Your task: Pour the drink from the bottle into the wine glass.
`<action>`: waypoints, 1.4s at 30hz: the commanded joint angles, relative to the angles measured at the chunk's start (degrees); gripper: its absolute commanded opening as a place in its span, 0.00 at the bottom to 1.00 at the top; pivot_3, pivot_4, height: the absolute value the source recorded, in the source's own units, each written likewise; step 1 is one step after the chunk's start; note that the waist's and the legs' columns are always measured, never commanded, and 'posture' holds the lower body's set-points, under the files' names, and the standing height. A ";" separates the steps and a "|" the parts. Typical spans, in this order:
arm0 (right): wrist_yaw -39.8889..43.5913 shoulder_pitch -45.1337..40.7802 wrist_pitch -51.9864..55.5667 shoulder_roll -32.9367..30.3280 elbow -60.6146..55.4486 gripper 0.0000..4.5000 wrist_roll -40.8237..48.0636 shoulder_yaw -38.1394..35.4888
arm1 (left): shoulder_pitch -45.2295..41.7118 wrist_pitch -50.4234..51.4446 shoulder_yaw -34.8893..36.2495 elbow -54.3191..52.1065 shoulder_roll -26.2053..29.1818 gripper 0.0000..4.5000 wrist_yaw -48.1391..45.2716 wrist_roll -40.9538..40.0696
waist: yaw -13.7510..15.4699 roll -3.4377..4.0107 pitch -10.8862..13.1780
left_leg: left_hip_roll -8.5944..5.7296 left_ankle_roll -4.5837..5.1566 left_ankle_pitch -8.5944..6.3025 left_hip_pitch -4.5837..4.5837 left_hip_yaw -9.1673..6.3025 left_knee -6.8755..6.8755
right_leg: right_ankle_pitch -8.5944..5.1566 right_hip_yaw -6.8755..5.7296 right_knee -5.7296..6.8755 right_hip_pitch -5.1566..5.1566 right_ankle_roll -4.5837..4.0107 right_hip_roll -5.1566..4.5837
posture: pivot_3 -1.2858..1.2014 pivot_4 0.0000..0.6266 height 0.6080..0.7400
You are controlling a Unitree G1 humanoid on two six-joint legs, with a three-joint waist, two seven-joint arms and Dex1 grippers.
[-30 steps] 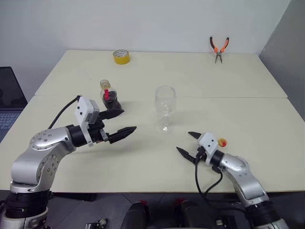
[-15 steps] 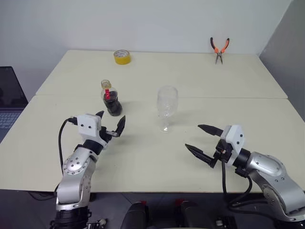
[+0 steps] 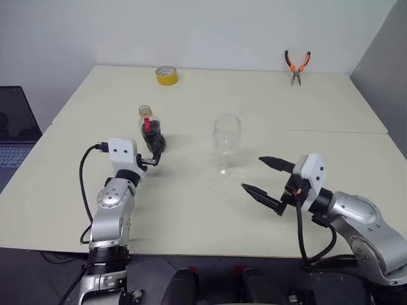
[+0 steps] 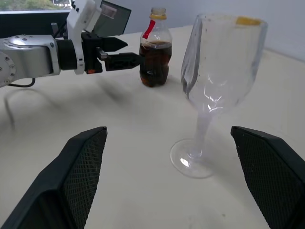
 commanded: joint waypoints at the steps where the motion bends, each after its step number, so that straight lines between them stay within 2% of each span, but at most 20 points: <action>1: -0.85 -1.80 0.37 0.01 -3.41 0.99 2.38 -1.67 | -4.37 -1.84 -0.76 4.96 1.54 1.00 -1.94 0.60 | 0.06 0.00 0.00 | 0.00 0.00 0.00 -0.01 0.00 0.00 | 0.00 -0.01 0.00 0.00 0.00 0.00 | 0.52 0.24 1.00; 10: -0.60 -1.57 1.84 -1.57 -5.31 0.99 6.06 -2.51 | -11.23 -6.40 -0.70 17.58 3.07 1.00 -3.58 1.56 | 0.09 -0.01 0.00 | -0.01 0.00 0.00 -0.03 0.01 0.01 | 0.00 0.00 -0.02 -0.01 0.00 -0.01 | 0.52 0.24 1.00; 19: -1.13 -2.55 1.97 -2.19 -4.97 0.99 6.19 -1.73 | -14.94 -8.91 -1.01 22.57 2.95 1.00 -4.76 1.12 | 0.09 -0.01 0.00 | -0.01 -0.01 0.00 -0.03 0.01 0.03 | 0.00 -0.01 -0.01 -0.01 0.00 -0.01 | 0.52 0.24 1.00; 22: -1.27 -2.65 1.96 -2.21 -4.85 1.00 6.11 -1.61 | -15.77 -9.38 -0.63 23.84 3.03 0.87 -5.26 0.80 | 0.09 -0.01 0.00 | -0.01 -0.01 0.01 -0.03 0.01 0.03 | 0.00 -0.02 -0.01 -0.02 0.00 -0.01 | 0.52 0.24 1.00; 30: -1.84 -2.78 1.87 -2.04 -4.97 1.00 5.89 -1.62 | -17.81 -8.19 1.06 25.27 2.46 0.29 -6.15 -1.62 | 0.10 -0.01 0.00 | -0.01 -0.01 0.01 -0.04 0.00 0.03 | 0.00 -0.03 -0.01 -0.02 0.00 -0.01 | 0.52 0.24 1.00; 32: -2.07 -2.70 1.75 -2.01 -5.16 1.00 5.72 -1.65 | -18.00 -7.53 0.91 24.43 2.56 0.21 -6.20 -1.65 | 0.10 -0.02 0.00 | -0.01 -0.01 0.01 -0.05 0.00 0.03 | 0.00 -0.02 -0.01 -0.02 0.00 -0.01 | 0.52 0.24 1.00; 37: -3.38 -2.53 2.08 -1.95 -6.40 1.00 6.19 -2.14 | -17.42 -5.67 -1.28 16.68 3.33 0.14 -6.33 -0.45 | 0.11 -0.04 0.02 | -0.01 -0.02 0.01 -0.09 -0.01 0.04 | 0.00 -0.03 -0.01 -0.04 0.00 -0.02 | 0.52 0.24 1.00; 42: -5.53 -3.14 3.20 -1.33 -7.27 1.00 7.33 -2.45 | -17.29 -7.40 -6.57 10.88 4.84 0.14 -8.01 4.33 | 0.12 -0.03 0.02 | -0.01 -0.04 0.02 -0.08 0.00 0.04 | 0.00 0.00 -0.02 -0.04 0.00 -0.02 | 0.52 0.24 1.00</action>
